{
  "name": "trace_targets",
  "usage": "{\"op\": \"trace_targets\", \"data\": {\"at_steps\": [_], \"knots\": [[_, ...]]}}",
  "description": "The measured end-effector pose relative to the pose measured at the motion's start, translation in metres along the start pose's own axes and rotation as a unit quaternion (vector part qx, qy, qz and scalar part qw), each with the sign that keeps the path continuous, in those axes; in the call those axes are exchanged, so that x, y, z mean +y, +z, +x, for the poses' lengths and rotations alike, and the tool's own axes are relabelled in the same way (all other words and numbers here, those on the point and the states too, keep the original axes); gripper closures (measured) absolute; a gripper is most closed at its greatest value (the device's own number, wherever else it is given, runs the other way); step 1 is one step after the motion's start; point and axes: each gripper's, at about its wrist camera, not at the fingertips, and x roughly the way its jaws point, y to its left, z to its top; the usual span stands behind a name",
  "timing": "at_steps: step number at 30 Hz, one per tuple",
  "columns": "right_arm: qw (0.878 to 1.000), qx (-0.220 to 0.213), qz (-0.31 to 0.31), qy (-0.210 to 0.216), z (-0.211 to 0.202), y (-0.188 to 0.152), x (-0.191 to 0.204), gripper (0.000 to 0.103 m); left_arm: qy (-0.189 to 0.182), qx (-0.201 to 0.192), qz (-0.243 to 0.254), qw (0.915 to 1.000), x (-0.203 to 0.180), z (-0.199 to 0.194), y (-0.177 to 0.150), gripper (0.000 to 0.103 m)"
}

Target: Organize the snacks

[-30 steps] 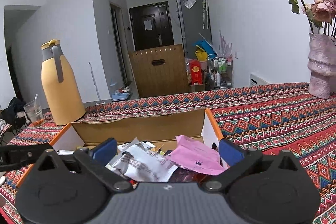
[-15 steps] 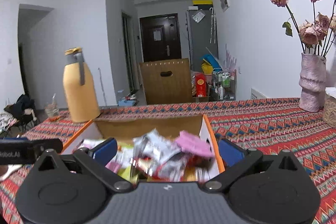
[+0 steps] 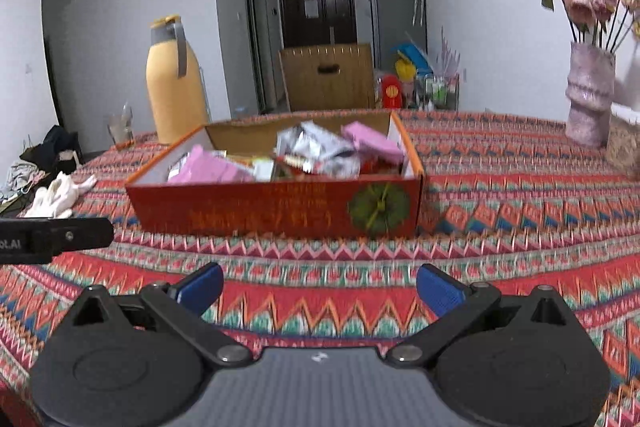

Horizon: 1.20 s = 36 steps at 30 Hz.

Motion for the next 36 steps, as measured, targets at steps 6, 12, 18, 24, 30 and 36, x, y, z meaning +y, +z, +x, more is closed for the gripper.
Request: {"op": "trace_targets", "data": {"at_steps": [6,12,18,24,30,36], "knots": [[1.000,0.016,0.005,-0.002,0.000,-0.010,-0.001,0.000,-0.008,0.013,-0.003,0.9999,0.001,-0.004,-0.013,0.000],[1.000,0.020,0.005,-0.003,0.000,-0.013,0.000,0.000,-0.009,0.018,-0.005,0.9998,0.002,-0.006,-0.016,0.000],[1.000,0.019,0.005,-0.003,-0.001,-0.013,0.000,0.000,-0.010,0.018,-0.005,0.9998,0.002,-0.007,-0.018,0.000],[1.000,0.019,0.005,-0.003,-0.001,-0.013,0.000,0.000,-0.011,0.017,-0.006,0.9998,0.002,-0.007,-0.018,0.000],[1.000,0.019,0.005,-0.003,-0.001,-0.013,0.000,0.000,-0.011,0.017,-0.006,0.9998,0.002,-0.008,-0.018,0.000],[1.000,0.019,0.005,-0.003,-0.001,-0.013,0.000,0.000,-0.011,0.019,-0.006,0.9997,0.001,-0.008,-0.018,0.000]]}}
